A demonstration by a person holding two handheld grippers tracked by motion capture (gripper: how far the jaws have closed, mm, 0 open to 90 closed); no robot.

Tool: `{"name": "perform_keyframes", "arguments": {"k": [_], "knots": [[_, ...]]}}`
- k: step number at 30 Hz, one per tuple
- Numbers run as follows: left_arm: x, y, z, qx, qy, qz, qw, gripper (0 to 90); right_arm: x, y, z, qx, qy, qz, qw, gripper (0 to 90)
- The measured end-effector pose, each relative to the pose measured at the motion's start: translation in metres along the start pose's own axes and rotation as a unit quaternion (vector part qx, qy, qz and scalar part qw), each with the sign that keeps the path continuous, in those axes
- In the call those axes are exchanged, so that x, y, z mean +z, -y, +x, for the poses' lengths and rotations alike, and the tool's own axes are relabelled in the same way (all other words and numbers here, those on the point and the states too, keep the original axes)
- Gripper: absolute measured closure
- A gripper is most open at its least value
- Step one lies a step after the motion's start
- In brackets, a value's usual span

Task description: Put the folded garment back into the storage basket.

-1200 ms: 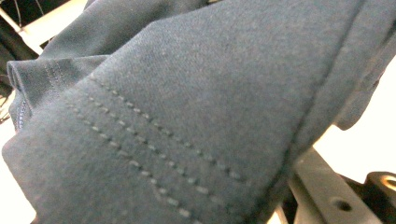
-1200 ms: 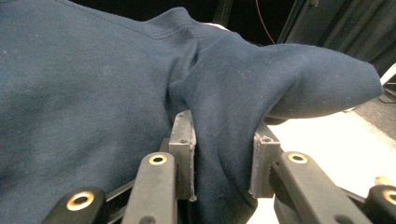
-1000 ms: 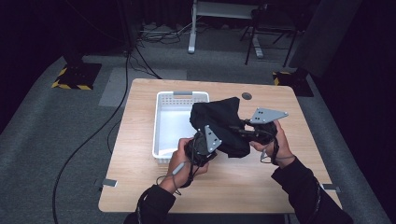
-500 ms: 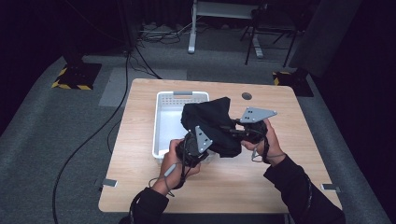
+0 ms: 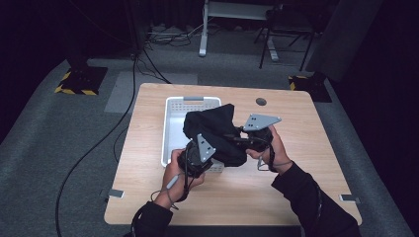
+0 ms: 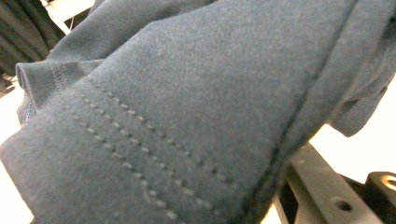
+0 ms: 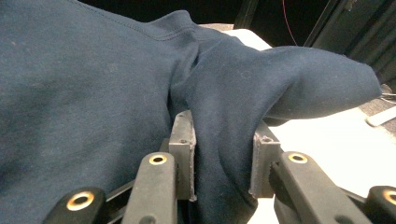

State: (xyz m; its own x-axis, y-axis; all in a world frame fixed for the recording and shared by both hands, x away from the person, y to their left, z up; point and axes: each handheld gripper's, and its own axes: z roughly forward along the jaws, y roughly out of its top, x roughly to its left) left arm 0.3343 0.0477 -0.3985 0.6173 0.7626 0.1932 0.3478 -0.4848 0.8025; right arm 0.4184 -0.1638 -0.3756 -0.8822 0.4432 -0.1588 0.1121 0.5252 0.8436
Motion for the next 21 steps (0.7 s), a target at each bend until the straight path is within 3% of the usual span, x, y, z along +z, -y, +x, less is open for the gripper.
{"name": "perform_keyframes", "arguments": {"k": [21], "knots": [[-0.011,0.012,0.015,-0.017,-0.023,0.004,0.9996,68.7,0.023,-0.015,0.008,-0.01,-0.013,0.001,0.9999,68.5]]}}
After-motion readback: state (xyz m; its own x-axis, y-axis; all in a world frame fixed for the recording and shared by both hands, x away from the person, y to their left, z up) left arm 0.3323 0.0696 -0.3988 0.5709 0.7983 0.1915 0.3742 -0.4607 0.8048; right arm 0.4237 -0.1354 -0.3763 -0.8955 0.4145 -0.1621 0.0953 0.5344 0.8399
